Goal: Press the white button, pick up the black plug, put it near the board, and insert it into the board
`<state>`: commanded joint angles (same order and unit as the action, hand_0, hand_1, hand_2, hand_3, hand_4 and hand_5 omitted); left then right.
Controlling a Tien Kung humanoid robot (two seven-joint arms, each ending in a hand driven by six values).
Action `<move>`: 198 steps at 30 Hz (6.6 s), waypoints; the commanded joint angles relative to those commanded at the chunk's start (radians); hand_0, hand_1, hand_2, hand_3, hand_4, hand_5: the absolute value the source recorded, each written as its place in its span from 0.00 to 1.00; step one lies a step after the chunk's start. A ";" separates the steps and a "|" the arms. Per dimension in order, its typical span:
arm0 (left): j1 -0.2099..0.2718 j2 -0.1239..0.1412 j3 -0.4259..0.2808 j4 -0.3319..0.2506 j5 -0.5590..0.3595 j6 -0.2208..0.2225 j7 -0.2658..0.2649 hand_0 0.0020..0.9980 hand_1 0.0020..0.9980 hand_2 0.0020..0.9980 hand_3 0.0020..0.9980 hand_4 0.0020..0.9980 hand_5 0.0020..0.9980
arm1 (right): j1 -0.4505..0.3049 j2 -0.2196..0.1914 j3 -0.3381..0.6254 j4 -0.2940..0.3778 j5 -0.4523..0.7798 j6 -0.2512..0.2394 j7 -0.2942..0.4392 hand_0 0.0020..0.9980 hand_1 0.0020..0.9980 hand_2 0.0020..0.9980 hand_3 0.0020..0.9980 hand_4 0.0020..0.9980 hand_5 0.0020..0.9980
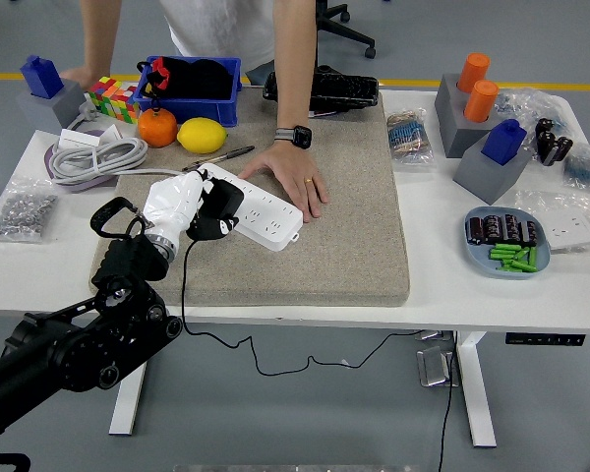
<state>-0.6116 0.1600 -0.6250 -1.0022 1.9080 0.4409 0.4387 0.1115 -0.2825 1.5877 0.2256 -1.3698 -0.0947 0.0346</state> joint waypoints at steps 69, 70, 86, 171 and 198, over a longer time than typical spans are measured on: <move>-0.106 -0.036 0.116 0.191 -0.073 -0.036 -0.012 0.27 0.43 0.39 0.61 1.00 0.46 | 0.001 -0.005 -0.011 0.003 0.006 0.002 0.000 0.68 0.59 0.58 0.57 0.62 0.30; -0.106 -0.036 0.115 0.191 -0.072 -0.034 -0.014 0.27 0.43 0.39 0.61 1.00 0.46 | 0.001 -0.005 -0.012 0.003 0.007 0.002 0.000 0.68 0.59 0.58 0.57 0.62 0.30; -0.108 -0.036 0.107 0.188 -0.053 -0.030 -0.014 0.60 0.58 0.55 0.68 1.00 0.73 | 0.001 -0.005 -0.009 0.004 0.007 0.004 -0.001 0.68 0.59 0.58 0.57 0.62 0.30; 0.070 0.141 0.039 0.015 -0.111 -0.059 -0.437 0.96 0.96 0.92 0.88 0.81 0.45 | 0.003 -0.010 -0.022 0.019 0.018 0.002 0.001 0.68 0.59 0.58 0.57 0.62 0.30; 0.024 0.107 0.012 0.033 -0.142 0.010 -0.493 0.97 0.96 0.92 0.90 0.81 0.49 | 0.001 -0.008 -0.009 0.018 0.015 0.002 0.001 0.68 0.59 0.58 0.57 0.62 0.30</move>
<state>-0.5881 0.2668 -0.6129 -0.9693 1.7660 0.4506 -0.0541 0.1124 -0.2909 1.5785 0.2441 -1.3552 -0.0924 0.0359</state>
